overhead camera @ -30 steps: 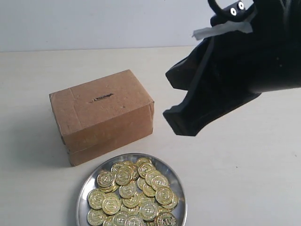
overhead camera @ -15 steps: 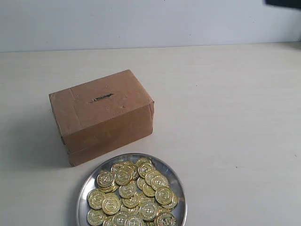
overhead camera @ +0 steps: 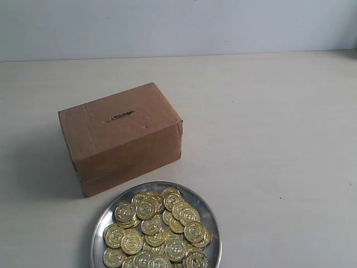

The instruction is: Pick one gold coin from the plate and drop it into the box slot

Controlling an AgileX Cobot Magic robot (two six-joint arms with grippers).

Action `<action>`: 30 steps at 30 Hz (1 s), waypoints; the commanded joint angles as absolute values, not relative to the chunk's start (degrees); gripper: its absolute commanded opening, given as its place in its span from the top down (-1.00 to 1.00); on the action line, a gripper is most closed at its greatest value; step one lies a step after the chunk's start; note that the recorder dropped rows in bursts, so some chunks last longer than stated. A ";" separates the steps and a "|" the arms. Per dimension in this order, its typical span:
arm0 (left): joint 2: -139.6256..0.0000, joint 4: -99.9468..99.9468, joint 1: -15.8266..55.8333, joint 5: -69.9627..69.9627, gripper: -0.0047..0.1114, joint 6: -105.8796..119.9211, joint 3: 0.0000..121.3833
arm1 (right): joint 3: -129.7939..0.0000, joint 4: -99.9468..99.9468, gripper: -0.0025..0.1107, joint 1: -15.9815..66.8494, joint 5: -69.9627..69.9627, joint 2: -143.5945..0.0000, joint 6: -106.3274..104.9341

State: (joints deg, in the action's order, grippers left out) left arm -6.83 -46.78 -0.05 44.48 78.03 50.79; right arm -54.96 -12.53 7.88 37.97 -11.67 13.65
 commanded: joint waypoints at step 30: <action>0.00 -47.36 -3.51 44.94 0.92 77.61 45.35 | -53.99 -9.20 0.96 -1.02 38.70 0.00 13.50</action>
